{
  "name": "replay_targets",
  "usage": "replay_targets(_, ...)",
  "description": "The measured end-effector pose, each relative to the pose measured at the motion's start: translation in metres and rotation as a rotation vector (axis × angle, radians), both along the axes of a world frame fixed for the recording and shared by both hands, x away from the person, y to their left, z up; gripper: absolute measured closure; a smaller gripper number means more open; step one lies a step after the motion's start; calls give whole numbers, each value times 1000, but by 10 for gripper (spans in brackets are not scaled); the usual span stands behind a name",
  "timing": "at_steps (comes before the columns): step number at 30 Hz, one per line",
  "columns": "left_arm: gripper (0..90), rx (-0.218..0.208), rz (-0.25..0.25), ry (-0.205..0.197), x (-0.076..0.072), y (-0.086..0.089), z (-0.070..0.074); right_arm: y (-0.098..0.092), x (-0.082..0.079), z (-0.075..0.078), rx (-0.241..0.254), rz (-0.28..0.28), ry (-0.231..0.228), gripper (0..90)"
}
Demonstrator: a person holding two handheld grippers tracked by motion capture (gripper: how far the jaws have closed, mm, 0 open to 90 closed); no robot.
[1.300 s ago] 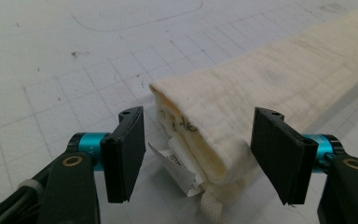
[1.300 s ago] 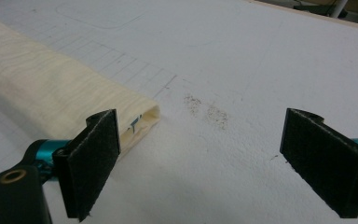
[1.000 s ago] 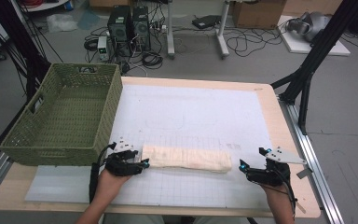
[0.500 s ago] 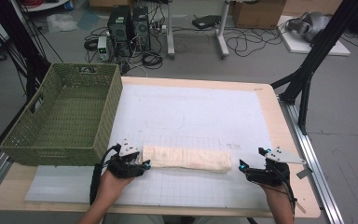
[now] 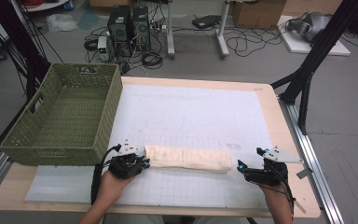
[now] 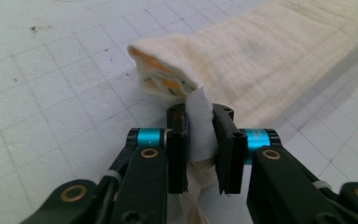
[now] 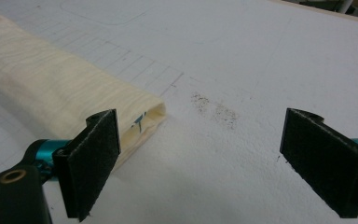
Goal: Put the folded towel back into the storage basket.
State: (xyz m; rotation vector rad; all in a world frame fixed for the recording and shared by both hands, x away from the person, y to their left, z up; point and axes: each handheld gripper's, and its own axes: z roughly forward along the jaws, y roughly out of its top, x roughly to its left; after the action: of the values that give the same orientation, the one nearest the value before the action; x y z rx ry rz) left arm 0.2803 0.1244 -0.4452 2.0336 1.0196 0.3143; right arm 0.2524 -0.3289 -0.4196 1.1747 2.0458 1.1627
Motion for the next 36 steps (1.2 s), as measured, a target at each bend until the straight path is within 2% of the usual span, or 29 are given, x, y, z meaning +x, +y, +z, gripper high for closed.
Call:
replay_targets(2,798,1,-7,1,1,0,1,1,0,0,-3,5,10,113)
replay_targets(5,810,-37,-3,9,2,3,3,3,1,-1,-9,17,17,113)
replay_targets(10,810,-88,-9,-17,1,6,9,9,2,-1,18,45,48,113)
replay_targets(12,810,-96,-12,-25,0,7,10,12,4,-1,36,61,59,113)
replay_targets(16,810,-106,-14,-31,0,8,11,20,3,-2,26,79,66,114)
replay_targets(18,809,-112,-15,-34,0,8,12,23,2,-1,21,83,49,161)
replay_targets(21,808,-118,-15,-42,0,9,13,27,1,-3,24,85,51,211)
replay_targets(26,805,-129,-15,-43,0,10,13,33,3,-10,18,84,83,285)
replay_targets(32,800,-126,-10,-44,0,9,12,37,5,-16,25,63,115,447)
replay_targets(36,801,-127,-3,-48,0,10,13,43,7,-20,6,80,144,460)
